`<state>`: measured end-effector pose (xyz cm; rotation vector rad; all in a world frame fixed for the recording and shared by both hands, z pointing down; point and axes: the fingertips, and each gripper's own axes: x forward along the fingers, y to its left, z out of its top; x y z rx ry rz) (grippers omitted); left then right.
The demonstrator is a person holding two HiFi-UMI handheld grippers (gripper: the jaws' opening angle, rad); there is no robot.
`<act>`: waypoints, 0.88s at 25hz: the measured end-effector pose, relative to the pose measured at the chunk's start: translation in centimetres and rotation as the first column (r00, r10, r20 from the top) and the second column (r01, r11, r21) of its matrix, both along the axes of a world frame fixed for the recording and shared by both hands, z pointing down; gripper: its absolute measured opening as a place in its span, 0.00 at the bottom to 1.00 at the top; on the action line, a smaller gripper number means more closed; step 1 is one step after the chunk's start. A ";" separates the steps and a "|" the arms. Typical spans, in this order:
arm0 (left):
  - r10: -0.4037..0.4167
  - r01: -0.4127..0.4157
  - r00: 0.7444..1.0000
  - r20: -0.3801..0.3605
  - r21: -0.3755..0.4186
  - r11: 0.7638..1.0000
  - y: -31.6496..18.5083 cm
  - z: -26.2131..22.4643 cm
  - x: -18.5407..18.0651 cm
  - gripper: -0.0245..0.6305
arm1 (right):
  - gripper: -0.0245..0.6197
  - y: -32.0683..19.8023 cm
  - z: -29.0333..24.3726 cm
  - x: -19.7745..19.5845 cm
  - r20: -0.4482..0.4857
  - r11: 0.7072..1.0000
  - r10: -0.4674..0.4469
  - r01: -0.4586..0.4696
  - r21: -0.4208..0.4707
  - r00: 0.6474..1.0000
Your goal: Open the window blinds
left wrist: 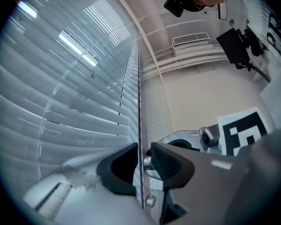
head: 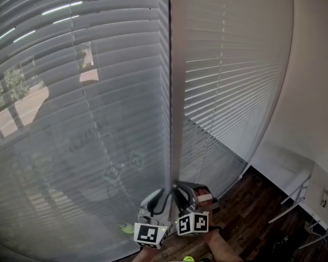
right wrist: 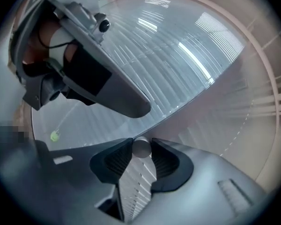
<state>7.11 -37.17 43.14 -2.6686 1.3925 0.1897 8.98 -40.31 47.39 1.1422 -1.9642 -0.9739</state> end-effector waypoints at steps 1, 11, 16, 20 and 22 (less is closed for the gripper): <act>-0.003 0.003 1.000 0.001 -0.002 1.000 0.0 0.0 -0.1 0.18 | 0.23 0.0 0.0 0.0 0.001 1.000 0.000 0.000 0.002 1.000; 0.005 -0.004 1.000 0.007 -0.005 1.000 -0.1 0.8 -0.1 0.17 | 0.23 -0.1 -0.2 0.0 0.089 1.000 -0.004 0.006 -0.019 0.996; 0.006 -0.006 1.000 0.004 0.002 1.000 0.0 0.5 -0.1 0.17 | 0.23 -0.1 -0.2 0.1 0.146 0.999 -0.001 0.008 -0.048 0.989; 0.011 -0.010 1.000 -0.022 0.011 1.000 0.1 0.2 0.0 0.17 | 0.23 -0.2 -0.3 0.2 0.224 0.996 0.010 0.009 -0.083 0.975; 0.011 -0.010 1.000 -0.025 0.011 1.000 0.1 0.0 0.0 0.17 | 0.23 -0.2 -0.3 0.3 0.269 0.995 0.014 0.015 -0.104 0.963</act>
